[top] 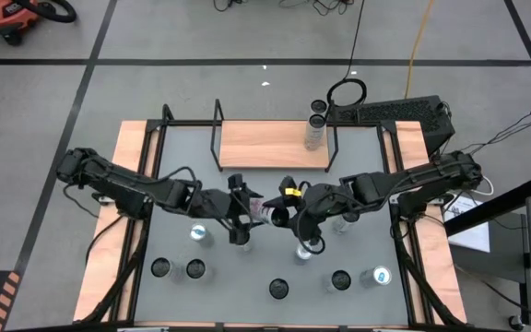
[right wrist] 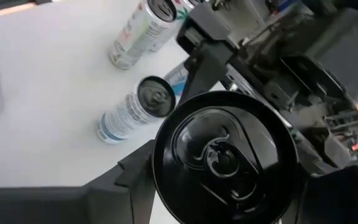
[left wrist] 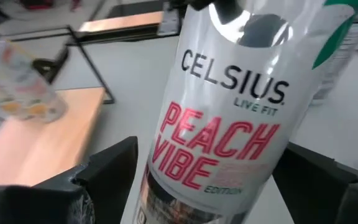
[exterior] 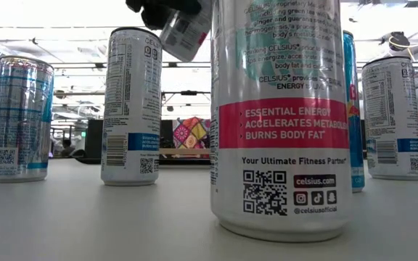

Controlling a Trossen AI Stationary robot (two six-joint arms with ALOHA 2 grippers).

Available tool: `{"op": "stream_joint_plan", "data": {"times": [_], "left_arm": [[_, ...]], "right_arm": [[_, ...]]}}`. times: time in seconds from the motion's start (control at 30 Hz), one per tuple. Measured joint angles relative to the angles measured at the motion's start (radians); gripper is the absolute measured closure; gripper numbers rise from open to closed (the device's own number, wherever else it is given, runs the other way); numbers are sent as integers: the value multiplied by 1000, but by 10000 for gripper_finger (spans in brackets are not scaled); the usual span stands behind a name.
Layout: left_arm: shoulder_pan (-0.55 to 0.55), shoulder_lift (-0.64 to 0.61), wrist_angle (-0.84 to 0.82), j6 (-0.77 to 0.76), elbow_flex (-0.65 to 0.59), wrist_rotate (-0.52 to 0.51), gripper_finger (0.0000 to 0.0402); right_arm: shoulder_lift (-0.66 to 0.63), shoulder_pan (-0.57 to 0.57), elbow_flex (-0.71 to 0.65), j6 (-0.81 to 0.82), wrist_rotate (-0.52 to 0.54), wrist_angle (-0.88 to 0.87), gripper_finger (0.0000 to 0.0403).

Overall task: Place canned beverage on shelf
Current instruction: Put the top white pink soda can on the shelf

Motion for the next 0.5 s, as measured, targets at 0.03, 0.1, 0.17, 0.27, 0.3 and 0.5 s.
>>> {"op": "stream_joint_plan", "data": {"times": [0.03,0.1,0.17,0.27,0.3,0.5], "left_arm": [[4,0,-5,-1,0,17,63],[4,0,-20,0,0,37,63],[2,0,-47,3,0,41,63],[-3,1,-99,0,0,41,63],[-4,1,-105,-2,0,41,63],[-6,1,-108,-6,0,47,84]], "right_arm": [[0,-1,0,0,-4,0,207],[0,-1,0,4,-5,2,207],[0,-2,0,7,-5,2,207],[0,-2,0,7,-7,3,207],[0,-1,0,7,-10,5,207],[0,-1,0,36,-9,7,207]]}}
